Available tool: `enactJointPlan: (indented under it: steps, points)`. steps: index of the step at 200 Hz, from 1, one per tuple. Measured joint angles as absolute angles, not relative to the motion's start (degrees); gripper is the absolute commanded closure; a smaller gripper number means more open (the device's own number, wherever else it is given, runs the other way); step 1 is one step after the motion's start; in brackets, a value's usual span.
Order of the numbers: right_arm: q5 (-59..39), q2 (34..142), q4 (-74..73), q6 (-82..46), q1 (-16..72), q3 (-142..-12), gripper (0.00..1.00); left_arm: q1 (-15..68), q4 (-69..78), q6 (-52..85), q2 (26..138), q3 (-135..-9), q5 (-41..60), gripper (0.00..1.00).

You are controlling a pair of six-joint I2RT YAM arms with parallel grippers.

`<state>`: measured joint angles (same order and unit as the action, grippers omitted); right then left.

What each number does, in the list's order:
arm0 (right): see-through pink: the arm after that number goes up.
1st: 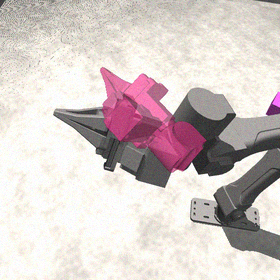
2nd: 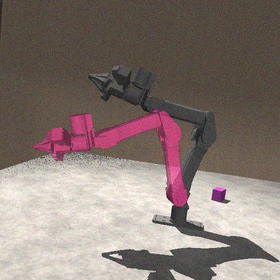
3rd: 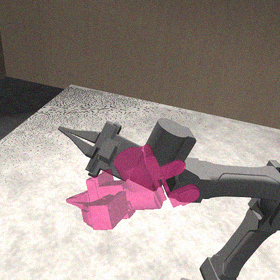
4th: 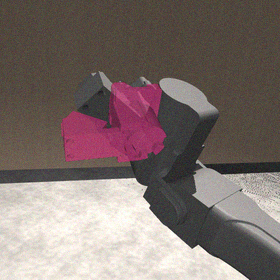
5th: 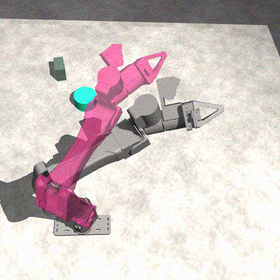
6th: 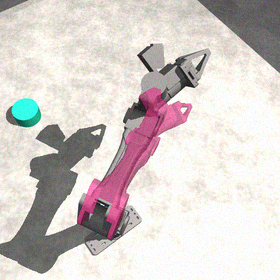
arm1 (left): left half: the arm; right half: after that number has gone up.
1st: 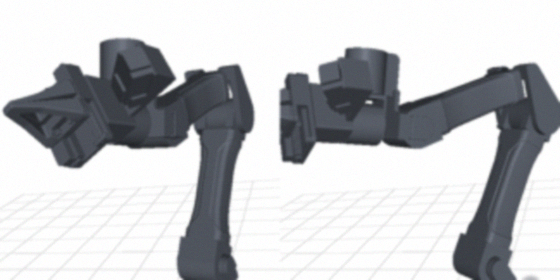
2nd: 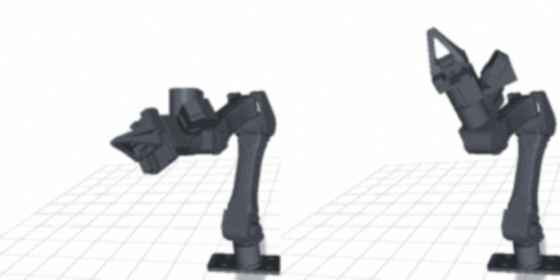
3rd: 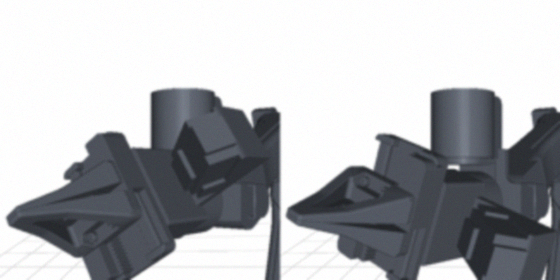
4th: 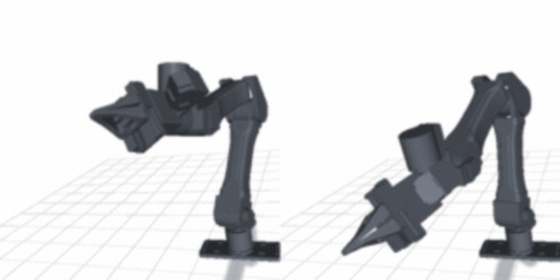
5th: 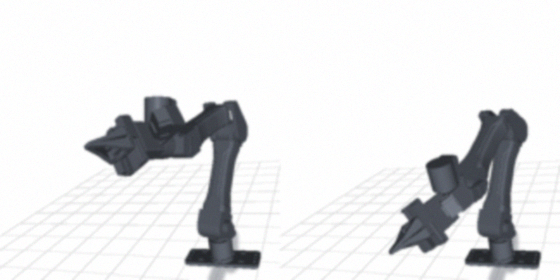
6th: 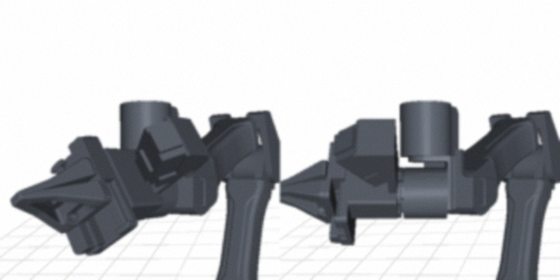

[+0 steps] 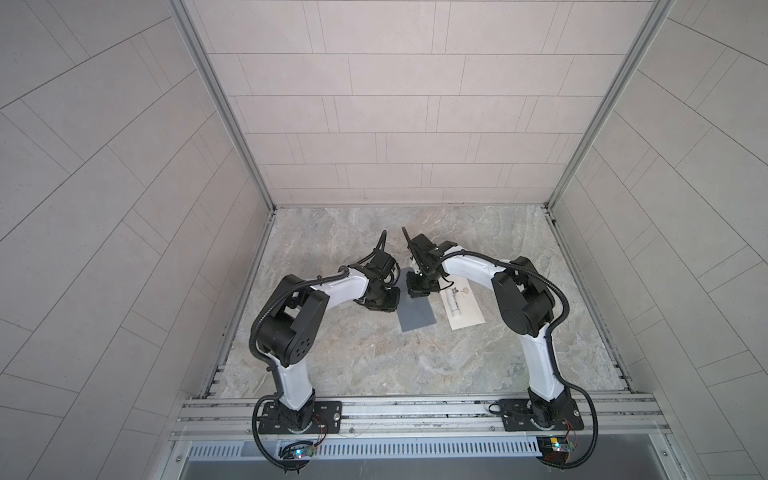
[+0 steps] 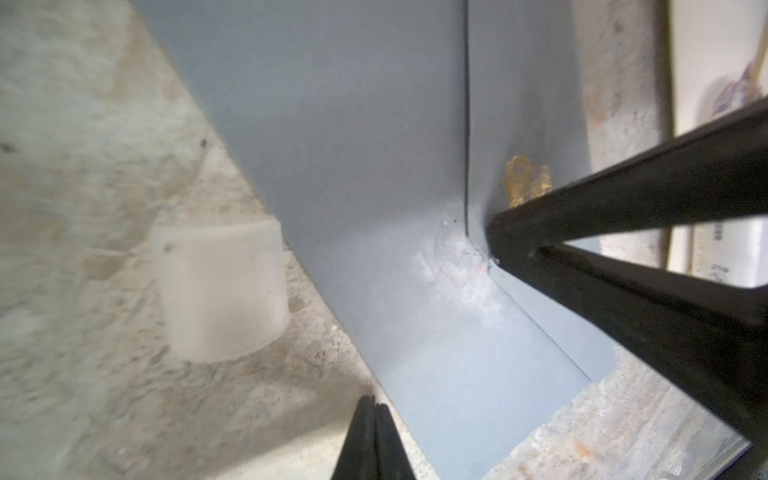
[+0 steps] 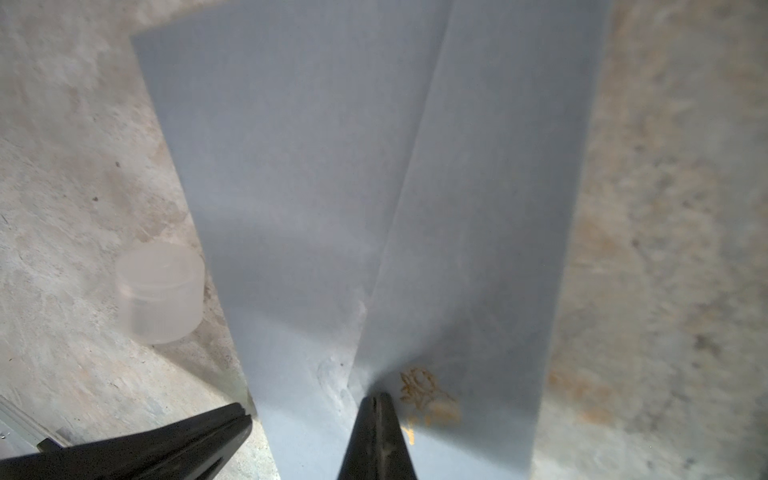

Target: Place the letter into the envelope and seal it

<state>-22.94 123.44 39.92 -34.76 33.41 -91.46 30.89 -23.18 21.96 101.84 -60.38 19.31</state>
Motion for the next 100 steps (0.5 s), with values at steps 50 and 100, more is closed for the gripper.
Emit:
enactJointPlan:
  steps: [50,100]
  points:
    - [-23.29,121.8,36.67,-34.72,33.32,-88.51,1.0,29.19,-21.21,25.98,89.03,-59.88,13.54,0.62]
    - [-22.68,119.39,33.76,-34.76,33.32,-84.77,1.0,26.11,-23.75,26.94,93.93,-62.65,11.16,0.45]
